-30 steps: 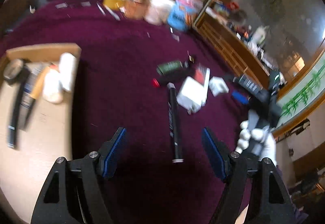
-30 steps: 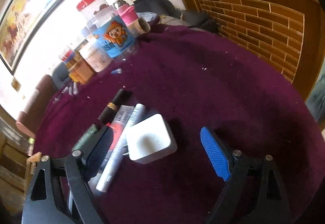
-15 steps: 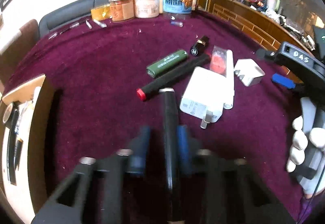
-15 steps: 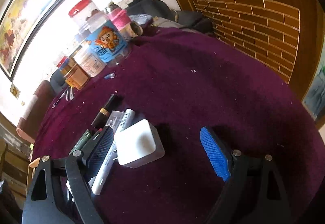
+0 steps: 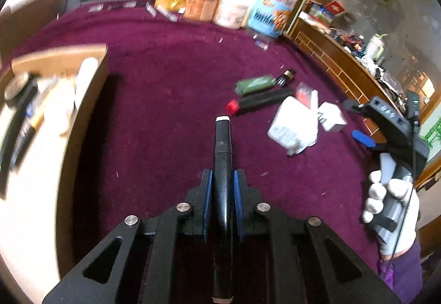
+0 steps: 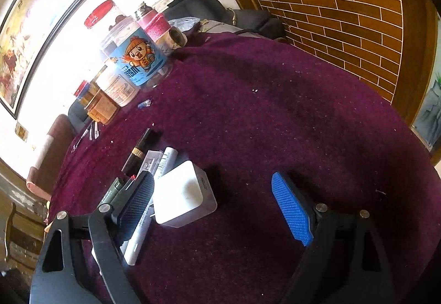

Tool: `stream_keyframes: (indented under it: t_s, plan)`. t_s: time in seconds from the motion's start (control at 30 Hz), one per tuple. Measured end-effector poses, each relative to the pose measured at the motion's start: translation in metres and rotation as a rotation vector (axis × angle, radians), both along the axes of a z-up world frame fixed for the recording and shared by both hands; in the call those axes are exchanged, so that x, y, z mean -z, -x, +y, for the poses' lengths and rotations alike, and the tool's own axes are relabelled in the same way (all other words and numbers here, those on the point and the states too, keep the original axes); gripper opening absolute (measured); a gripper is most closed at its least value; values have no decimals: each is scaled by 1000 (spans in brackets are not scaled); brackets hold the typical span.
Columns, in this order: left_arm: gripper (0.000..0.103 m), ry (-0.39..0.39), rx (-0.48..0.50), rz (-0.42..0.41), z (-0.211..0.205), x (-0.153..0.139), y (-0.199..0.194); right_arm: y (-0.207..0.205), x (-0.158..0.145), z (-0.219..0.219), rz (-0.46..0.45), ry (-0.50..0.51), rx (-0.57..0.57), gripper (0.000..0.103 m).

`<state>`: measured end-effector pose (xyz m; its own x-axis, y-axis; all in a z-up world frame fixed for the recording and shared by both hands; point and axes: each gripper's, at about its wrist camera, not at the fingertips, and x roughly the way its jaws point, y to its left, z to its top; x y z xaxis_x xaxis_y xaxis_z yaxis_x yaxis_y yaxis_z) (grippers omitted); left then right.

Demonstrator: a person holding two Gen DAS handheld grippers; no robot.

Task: Organize rigid objects

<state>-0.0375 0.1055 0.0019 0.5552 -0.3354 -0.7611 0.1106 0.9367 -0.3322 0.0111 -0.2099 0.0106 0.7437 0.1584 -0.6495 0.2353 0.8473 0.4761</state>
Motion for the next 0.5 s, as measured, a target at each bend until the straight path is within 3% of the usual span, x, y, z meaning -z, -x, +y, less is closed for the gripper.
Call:
stream_keyframes:
  t_s: [0.13, 0.37, 0.47, 0.5]
  plan:
    - [12, 91, -27, 6, 13, 6, -3, -1, -2, 4, -2, 17, -18, 88]
    - [16, 28, -8, -4, 1, 3, -4, -3, 0, 5, 0, 18, -26, 88]
    - [18, 74, 20, -7, 5, 2, -4, -3, 0, 4, -3, 14, -26, 88]
    - [12, 104, 20, -4, 9, 3, -4, -2, 0, 4, -5, 11, -25, 88]
